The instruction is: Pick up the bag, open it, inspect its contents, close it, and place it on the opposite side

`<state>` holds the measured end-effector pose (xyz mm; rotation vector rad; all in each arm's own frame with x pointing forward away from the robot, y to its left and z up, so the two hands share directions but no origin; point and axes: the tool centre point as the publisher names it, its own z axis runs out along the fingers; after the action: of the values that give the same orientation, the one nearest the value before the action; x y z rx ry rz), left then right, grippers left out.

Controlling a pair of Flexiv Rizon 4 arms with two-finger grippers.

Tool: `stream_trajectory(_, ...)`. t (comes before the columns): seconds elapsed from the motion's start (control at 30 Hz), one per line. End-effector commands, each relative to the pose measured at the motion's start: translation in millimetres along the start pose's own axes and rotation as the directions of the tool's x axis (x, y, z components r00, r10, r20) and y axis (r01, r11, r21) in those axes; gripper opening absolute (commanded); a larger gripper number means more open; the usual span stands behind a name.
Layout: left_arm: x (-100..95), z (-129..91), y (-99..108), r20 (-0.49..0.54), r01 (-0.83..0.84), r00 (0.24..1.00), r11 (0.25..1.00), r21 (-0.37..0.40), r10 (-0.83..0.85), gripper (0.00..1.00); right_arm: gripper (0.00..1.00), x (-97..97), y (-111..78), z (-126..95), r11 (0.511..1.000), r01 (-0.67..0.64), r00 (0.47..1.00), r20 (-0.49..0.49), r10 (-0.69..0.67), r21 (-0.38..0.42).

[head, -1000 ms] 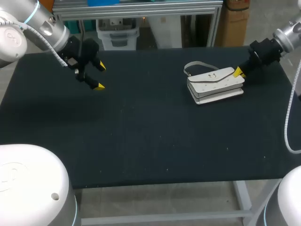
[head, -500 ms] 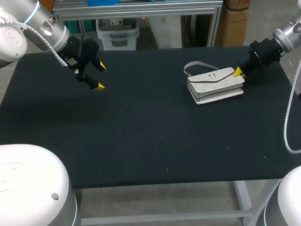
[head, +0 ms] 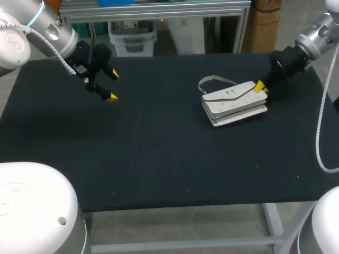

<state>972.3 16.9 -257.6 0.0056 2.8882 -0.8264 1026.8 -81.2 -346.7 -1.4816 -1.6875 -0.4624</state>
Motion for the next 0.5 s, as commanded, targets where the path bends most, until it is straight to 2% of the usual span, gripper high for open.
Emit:
stream_trajectory(0.03,-0.1,1,0,0.001,0.000,1.000,1.000,0.002,0.000,1.00,0.00,15.9,-11.9,19,0.993,-0.013,0.998,0.052,0.019,-0.118)
stream_trajectory(0.27,-0.1,1,0,0.001,0.000,1.000,1.000,0.002,0.000,1.00,0.00,17.1,-20.0,48,0.967,-0.039,0.998,0.035,0.049,-0.252)
stream_trajectory(0.37,-0.1,1,0,0.001,0.000,1.000,1.000,0.002,0.000,1.00,0.00,20.1,-22.2,52,0.949,-0.033,0.999,0.004,0.036,-0.312)
stream_trajectory(0.5,-0.1,1,0,0.001,0.000,1.000,1.000,0.002,0.000,1.00,0.00,31.8,-27.6,53,0.915,-0.013,1.000,0.010,0.019,-0.404)
